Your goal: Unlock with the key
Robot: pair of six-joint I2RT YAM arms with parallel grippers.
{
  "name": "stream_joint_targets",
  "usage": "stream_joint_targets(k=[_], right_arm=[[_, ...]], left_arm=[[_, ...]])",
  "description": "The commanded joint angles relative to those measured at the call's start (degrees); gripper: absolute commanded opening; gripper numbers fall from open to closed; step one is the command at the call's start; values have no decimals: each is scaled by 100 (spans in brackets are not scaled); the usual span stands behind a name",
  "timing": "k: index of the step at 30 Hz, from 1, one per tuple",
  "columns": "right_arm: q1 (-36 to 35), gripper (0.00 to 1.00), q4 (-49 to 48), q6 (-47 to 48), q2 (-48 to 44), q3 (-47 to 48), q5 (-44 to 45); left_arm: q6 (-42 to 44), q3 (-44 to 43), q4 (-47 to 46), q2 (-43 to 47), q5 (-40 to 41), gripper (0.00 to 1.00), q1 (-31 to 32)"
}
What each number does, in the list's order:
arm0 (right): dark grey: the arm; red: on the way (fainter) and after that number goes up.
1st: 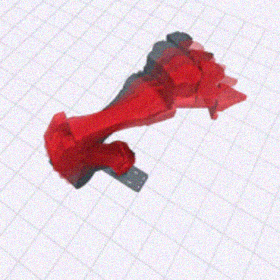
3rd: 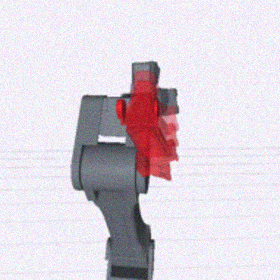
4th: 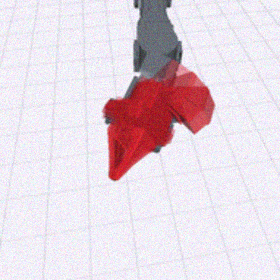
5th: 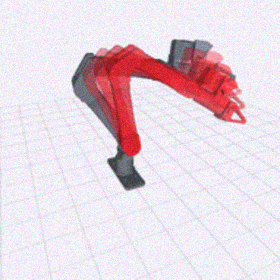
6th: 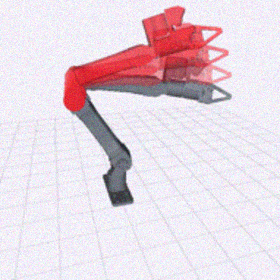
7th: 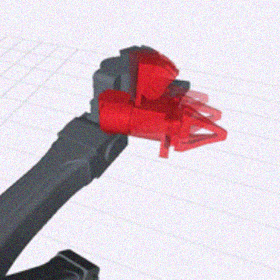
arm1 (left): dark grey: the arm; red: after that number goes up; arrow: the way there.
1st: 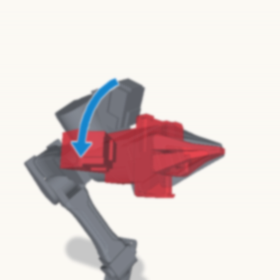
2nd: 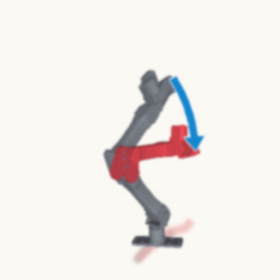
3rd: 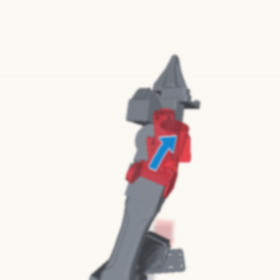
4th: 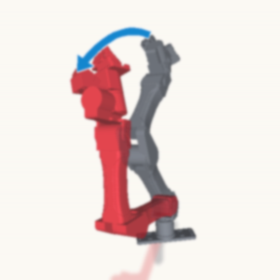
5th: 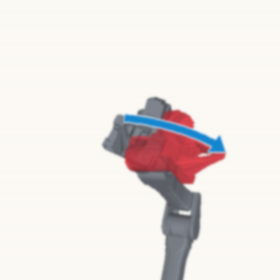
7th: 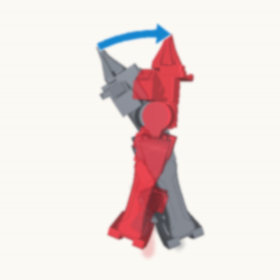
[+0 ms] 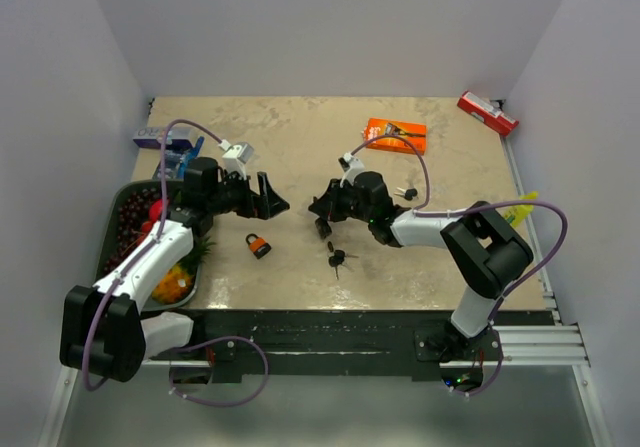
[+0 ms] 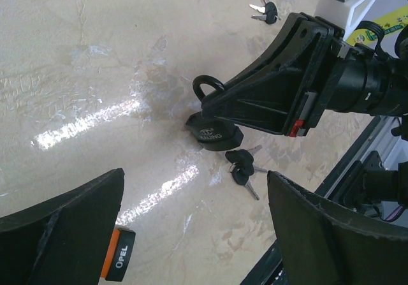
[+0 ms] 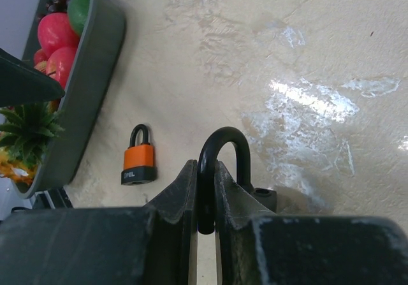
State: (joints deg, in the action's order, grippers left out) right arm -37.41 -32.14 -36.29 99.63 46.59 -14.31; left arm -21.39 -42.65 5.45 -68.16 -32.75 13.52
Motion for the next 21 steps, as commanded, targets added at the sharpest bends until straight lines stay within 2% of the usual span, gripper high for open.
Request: stream_joint_targets(k=[1,10,21], right_arm=[[67,5,22,307,-93,149,349],[199,32,103,456,-120,-36,420],[489,45,103,483,-313,-448,525]], left_arm=[[135,-217,-62,-31,-38,97,10],[126,-208,-62,-92,-91,97,10],[109,-199,-62,-118,-109,97,10]])
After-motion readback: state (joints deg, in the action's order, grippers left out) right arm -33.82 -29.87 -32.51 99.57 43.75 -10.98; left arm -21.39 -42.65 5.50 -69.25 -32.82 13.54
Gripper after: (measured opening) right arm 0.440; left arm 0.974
